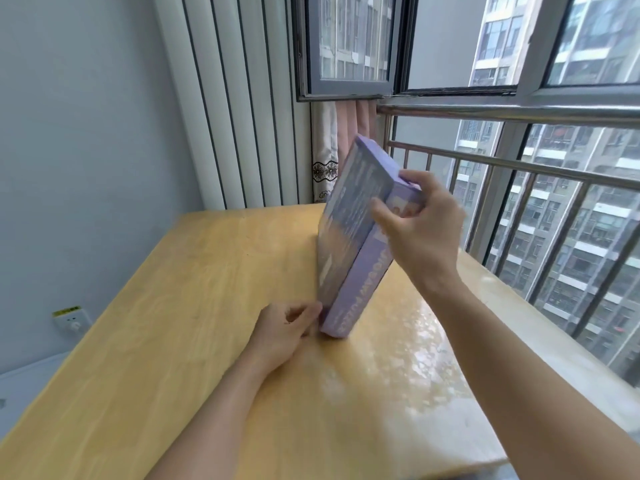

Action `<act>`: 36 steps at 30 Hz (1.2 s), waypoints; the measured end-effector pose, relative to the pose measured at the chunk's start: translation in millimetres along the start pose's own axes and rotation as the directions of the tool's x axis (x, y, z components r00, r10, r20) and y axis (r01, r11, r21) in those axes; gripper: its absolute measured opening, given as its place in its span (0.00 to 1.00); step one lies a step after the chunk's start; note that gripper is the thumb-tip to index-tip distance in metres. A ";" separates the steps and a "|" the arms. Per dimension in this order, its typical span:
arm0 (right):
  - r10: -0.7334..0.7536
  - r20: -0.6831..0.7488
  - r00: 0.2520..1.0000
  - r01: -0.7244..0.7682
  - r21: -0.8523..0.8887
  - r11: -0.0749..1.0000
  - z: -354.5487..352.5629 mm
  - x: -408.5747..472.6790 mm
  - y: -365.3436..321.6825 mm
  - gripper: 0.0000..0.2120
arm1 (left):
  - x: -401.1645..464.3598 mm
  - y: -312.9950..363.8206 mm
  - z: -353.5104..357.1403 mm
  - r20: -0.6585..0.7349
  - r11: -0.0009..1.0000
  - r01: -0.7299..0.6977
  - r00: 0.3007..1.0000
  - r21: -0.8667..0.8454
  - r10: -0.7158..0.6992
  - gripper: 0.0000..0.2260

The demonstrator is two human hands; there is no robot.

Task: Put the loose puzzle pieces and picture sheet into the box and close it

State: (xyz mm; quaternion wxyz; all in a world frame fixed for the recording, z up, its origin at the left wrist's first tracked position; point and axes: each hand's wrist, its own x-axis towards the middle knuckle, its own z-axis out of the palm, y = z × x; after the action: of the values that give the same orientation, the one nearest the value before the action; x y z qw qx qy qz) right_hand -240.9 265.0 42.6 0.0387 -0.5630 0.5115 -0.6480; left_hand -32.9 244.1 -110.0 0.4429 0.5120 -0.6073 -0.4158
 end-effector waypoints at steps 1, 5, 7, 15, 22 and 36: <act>-0.105 0.047 0.993 0.108 -0.067 0.992 2.1 0.4 -7.8 0.23 | 0.4 4.0 -2.3 -0.035 0.997 0.030 0.999 -0.070 -0.033 0.24; -0.275 0.231 0.933 0.296 -0.063 0.953 -10.5 3.8 -6.9 0.23 | 13.8 27.3 -41.4 -0.351 0.865 0.014 0.911 -0.501 -0.217 0.26; -0.304 0.314 0.900 0.300 0.061 0.952 -24.3 4.7 -1.3 0.23 | 21.7 35.2 -68.9 -0.460 0.869 -0.042 0.861 -0.493 -0.219 0.23; -0.634 0.611 0.475 0.683 0.198 0.703 -41.5 -12.1 -25.2 0.23 | -3.8 75.4 -155.7 -0.490 0.612 -0.230 0.820 -0.757 -0.297 0.32; -0.456 0.699 0.551 0.631 0.009 0.776 -66.0 -42.4 101.0 0.33 | -36.9 15.8 -180.2 -0.241 0.829 0.014 0.954 -0.559 -0.179 0.33; 0.481 0.439 0.759 -0.436 -0.207 0.876 -32.0 -50.8 150.0 0.08 | -43.7 10.5 -115.2 -0.074 0.984 0.177 0.982 0.036 -0.174 0.28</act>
State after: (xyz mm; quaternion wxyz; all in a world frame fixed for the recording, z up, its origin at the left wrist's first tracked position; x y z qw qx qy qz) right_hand -325.9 245.5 -93.5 0.2951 -0.5635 0.6372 -0.4351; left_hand 79.1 282.8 -74.7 0.4146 0.5871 -0.5525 -0.4221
